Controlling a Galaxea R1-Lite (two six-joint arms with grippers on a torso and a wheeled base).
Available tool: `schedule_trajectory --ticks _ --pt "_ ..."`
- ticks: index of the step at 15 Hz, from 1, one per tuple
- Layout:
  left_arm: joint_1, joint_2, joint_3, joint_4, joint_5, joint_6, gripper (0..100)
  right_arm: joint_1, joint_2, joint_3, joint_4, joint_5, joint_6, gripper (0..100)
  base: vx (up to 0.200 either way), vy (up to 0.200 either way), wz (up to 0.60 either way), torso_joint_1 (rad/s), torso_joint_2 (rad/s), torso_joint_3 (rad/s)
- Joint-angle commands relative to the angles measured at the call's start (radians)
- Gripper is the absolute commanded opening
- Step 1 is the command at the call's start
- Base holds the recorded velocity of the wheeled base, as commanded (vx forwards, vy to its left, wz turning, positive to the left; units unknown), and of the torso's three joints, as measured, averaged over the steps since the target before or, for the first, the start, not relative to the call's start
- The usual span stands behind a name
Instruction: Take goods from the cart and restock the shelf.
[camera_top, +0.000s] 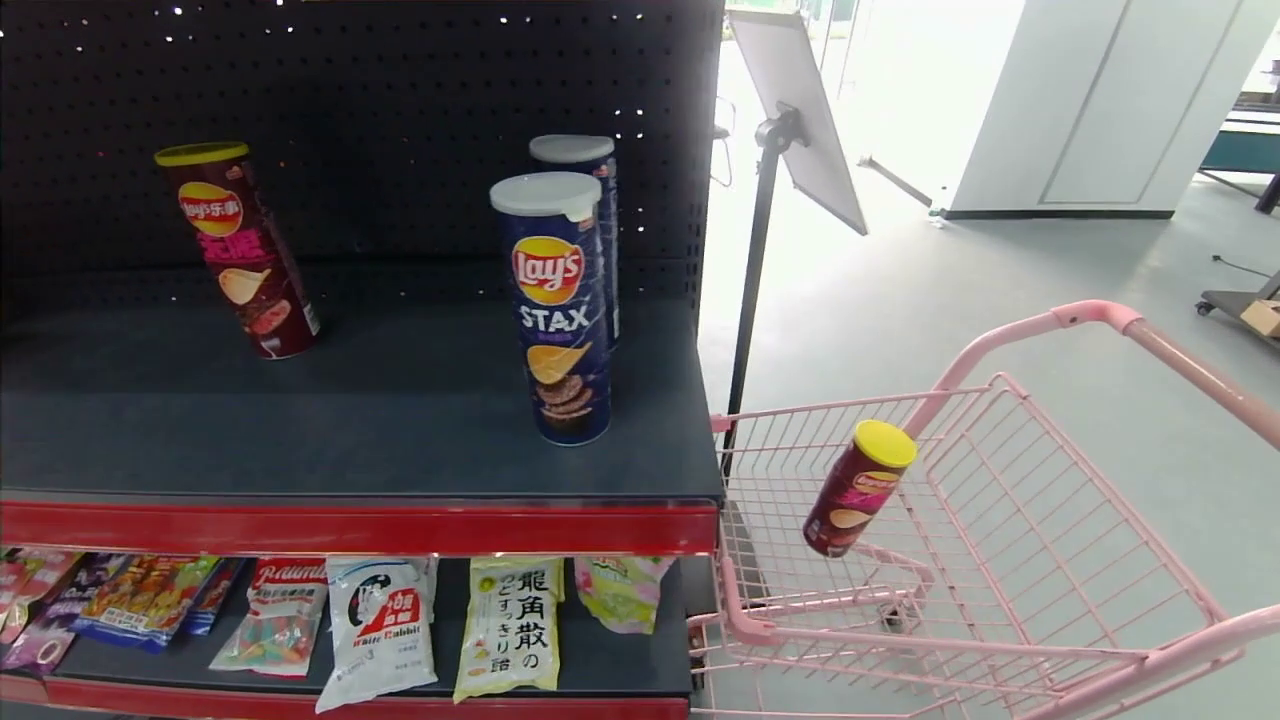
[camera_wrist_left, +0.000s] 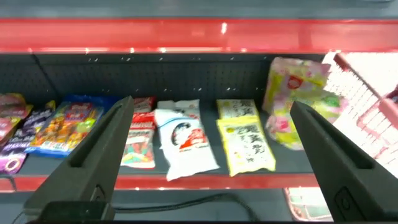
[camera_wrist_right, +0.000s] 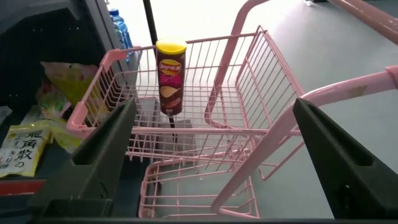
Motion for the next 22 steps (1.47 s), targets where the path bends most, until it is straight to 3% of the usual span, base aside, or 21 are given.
schedule_trajectory --ticks 1,6,10,17,22 --pt "-0.001 0.001 0.0 0.0 0.001 -0.001 100 0.0 0.001 0.0 0.001 0.0 -0.001 100 0.0 -0.2 0.0 -0.012 0.01 0.007" --pt "-0.001 0.001 0.0 0.0 0.001 -0.002 100 0.0 0.001 0.0 -0.001 0.0 -0.001 100 0.0 -0.2 0.0 0.001 0.0 0.001" --pt "-0.003 0.001 0.0 0.0 0.001 -0.01 100 0.0 0.001 0.0 -0.001 0.0 -0.001 100 0.0 0.0 0.0 -0.024 0.05 0.031" --pt "-0.001 0.001 0.0 0.0 0.001 -0.008 100 0.0 0.001 0.0 -0.001 0.0 -0.001 100 0.0 0.0 0.0 -0.192 0.48 0.293" --pt "-0.003 0.001 0.0 0.0 0.001 -0.008 100 0.001 0.003 0.0 0.001 0.006 -0.008 100 0.0 0.0 0.0 -0.038 0.11 0.066"
